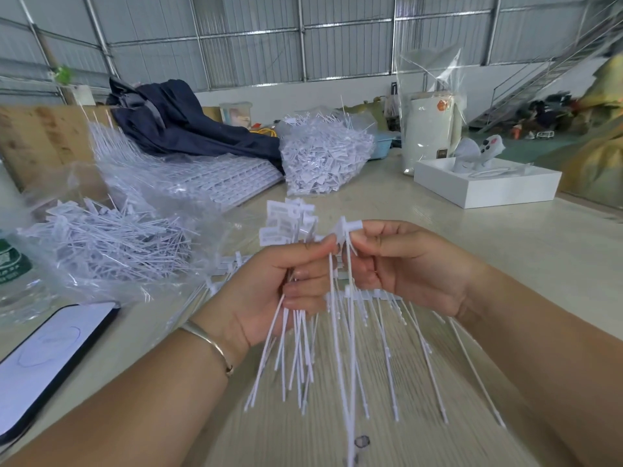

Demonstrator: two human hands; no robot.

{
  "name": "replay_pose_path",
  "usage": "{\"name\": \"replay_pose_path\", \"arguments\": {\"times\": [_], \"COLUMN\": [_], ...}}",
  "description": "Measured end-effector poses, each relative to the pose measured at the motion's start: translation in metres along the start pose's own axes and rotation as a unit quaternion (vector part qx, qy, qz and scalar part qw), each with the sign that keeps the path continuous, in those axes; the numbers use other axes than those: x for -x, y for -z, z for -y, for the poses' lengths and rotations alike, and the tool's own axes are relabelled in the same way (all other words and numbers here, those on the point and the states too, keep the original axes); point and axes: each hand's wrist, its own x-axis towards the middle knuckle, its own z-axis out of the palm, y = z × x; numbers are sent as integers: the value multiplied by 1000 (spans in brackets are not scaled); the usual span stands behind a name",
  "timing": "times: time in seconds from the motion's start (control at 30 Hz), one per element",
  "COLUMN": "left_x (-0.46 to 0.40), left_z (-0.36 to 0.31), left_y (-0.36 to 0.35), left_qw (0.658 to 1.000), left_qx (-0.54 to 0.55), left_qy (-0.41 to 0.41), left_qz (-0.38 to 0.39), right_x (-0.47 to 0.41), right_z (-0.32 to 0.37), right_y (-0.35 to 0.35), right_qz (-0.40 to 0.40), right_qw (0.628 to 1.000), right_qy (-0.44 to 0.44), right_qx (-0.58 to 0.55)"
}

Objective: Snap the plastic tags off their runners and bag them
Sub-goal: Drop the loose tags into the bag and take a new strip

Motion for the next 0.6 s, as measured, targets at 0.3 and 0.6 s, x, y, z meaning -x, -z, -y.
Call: {"name": "replay_pose_path", "arguments": {"times": [0.3, 0.6], "left_x": [-2, -7], "left_z": [0, 4], "left_y": [4, 7], "left_qw": [992, 983], "left_qx": [-40, -43], "left_qy": [-36, -20], "left_qz": [-113, -178], "right_x": [0, 0], "right_z": [2, 1], "right_y": [4, 9], "right_qz": [-120, -165], "right_qw": [992, 984], "right_qy": [4, -6], "right_qx": [28, 70]}}
